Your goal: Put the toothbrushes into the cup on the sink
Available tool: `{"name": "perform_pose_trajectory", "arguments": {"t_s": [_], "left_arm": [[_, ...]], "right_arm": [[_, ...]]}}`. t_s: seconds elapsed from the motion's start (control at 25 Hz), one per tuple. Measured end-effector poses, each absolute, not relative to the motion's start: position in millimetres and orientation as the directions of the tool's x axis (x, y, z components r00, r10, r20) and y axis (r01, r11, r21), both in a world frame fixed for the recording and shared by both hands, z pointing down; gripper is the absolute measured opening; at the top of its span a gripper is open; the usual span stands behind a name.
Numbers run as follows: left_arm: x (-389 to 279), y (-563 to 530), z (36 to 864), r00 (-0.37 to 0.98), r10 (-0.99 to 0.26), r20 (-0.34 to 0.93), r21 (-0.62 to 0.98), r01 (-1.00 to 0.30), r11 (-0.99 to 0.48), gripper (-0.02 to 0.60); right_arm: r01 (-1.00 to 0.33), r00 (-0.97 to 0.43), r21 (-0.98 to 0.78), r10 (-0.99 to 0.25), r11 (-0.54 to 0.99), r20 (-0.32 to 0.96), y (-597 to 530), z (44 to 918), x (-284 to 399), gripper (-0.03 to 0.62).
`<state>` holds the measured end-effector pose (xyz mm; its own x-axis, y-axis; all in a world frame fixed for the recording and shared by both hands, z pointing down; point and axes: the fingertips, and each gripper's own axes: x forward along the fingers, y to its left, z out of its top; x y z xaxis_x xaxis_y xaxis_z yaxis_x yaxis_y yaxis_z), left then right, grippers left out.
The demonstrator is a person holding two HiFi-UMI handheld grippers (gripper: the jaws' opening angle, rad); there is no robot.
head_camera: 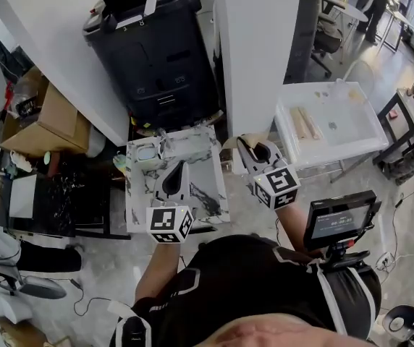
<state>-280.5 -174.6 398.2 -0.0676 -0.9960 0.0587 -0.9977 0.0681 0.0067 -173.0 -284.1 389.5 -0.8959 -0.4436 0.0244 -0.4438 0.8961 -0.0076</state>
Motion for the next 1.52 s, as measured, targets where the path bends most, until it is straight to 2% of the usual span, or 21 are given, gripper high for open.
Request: {"name": "perform_pose_trajectory", "arguments": {"t_s": [0.56, 0.96, 1.52], "left_arm": [[-361, -159, 411, -0.062, -0.997, 0.037, 0.058, -0.996, 0.064, 0.005], [-369, -192, 443, -0.105, -0.99, 0.093, 0.077, -0.991, 0.112, 0.005], [-377, -222, 514, -0.183, -0.961, 0.206, 0.121, -0.97, 0.21, 0.005]], "right_arm": [[-0.462, -0.885, 0.014, -0.462, 0.887, 0.052, -264, 388, -262, 0.046], [-0.387, -0.918, 0.036, -0.389, 0.921, 0.082, -306, 417, -298, 0.046], [-0.301, -0.935, 0.02, -0.3, 0.953, 0.189, -360, 500, -350, 0.046]]}}
